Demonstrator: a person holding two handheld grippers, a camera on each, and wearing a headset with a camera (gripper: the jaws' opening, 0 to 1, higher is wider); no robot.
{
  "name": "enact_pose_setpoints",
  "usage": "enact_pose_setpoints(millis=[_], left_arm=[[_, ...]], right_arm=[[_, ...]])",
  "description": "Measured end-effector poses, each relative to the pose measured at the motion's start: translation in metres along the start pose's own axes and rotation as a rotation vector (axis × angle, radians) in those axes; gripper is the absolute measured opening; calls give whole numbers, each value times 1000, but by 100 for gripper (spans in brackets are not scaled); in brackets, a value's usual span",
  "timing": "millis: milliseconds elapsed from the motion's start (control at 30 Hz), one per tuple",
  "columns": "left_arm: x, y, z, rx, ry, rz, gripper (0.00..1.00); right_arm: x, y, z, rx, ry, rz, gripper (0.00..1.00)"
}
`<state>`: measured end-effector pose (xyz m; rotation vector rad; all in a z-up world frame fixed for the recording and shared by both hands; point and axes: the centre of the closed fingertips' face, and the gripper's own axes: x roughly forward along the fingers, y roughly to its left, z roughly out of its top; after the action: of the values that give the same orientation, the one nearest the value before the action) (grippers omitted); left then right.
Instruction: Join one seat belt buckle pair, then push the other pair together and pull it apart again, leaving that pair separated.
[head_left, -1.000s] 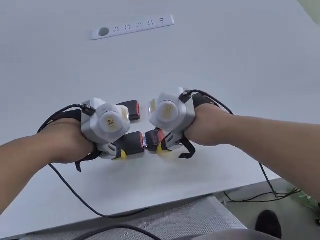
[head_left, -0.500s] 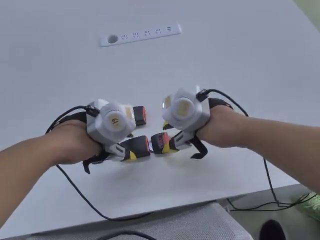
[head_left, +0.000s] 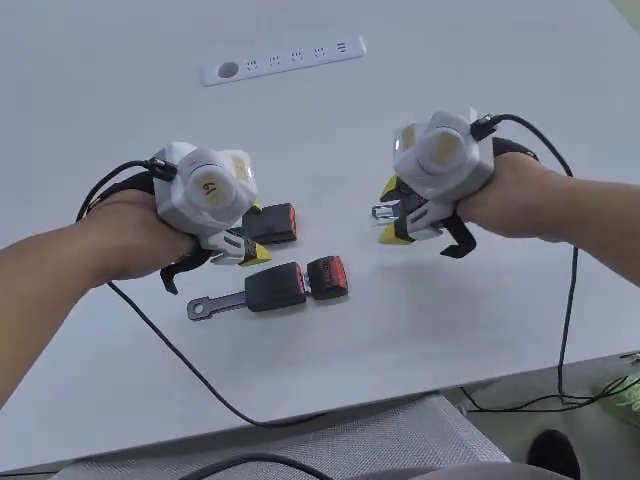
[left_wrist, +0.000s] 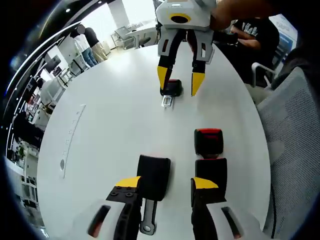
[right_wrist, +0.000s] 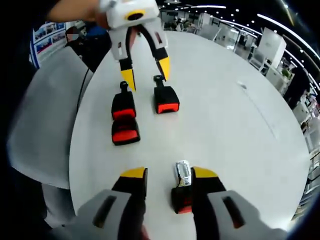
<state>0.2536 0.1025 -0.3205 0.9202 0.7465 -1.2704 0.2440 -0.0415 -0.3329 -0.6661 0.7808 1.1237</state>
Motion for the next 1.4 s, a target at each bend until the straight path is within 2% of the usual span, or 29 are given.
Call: enact_pose_setpoints(millis=[133,200,267,500,600,667,833,967,1067,1200,1267,1400], left_arm=[[7,10,-6,14,26,-8,42],[10,13,-9,36,39,-12,42],[13,16,-10,35,39,-13,41],[22,21,-20,38,64,-34,41],[27,20,-25,40,78,-50,41],[30,17,-27,67,81,-66,41],[35,18,-37,76,105,-75,39],[36,22,-39,69,101,-74,35],[38,25,-40,42,109,-71,33],[40,24,-41,53,113,-75,32],[40,24,-41,37,113,-74,32],[40,24,-40,57,105,-73,32]], right_arm=[[-5,-13,-16,9,27,-10,36],[-3,-27,-25,18,39,-9,36],[-4,-28,-31,13,50,-10,36],[1,-28,-37,27,61,16,36],[7,-23,-39,3,75,45,36],[10,-20,-41,-17,90,57,36],[12,-21,-43,-34,96,62,36],[13,-22,-43,-49,96,79,35],[13,-22,-43,-68,96,94,35],[14,-22,-43,-95,106,111,35],[14,-23,-42,-99,106,113,34],[14,-24,-42,-101,105,118,34]])
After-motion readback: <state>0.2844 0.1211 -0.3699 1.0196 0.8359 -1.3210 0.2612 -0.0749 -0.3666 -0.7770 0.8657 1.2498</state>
